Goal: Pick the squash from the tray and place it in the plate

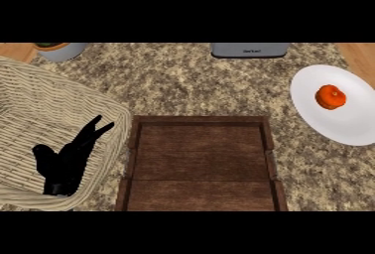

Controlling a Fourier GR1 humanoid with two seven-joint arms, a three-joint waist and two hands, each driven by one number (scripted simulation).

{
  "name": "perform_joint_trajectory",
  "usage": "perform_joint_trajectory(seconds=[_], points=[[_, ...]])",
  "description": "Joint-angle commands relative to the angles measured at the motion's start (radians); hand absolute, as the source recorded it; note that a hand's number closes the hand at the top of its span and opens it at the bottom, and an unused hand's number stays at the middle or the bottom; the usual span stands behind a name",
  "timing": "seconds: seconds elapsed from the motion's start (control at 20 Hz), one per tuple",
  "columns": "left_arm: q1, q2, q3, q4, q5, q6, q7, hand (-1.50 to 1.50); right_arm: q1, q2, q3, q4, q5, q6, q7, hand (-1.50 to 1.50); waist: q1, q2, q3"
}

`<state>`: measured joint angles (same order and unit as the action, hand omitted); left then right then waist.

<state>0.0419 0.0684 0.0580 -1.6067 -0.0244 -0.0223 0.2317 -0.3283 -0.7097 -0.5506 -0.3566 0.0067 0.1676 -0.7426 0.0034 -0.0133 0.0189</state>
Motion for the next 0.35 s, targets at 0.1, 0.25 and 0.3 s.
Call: perform_joint_trajectory(seconds=[0.1, 0.25, 0.3], points=[[0.021, -0.052, -0.034, 0.097, 0.032, -0.027, 0.041, 0.00, 0.095, -0.004, 0.013, 0.011, 0.014, 0.028, -0.082, -1.50, -0.011, 0.017, -0.018], [-0.005, -0.064, -0.052, 0.059, 0.011, 0.003, 0.092, 0.00, 0.113, 0.026, 0.014, -0.003, 0.009, 0.003, -0.101, -1.50, -0.012, 0.014, -0.018], [-0.018, -0.060, -0.030, 0.099, 0.028, -0.009, 0.045, 0.00, 0.099, 0.010, 0.019, 0.000, 0.013, 0.003, -0.070, -1.50, -0.011, 0.016, -0.019]])
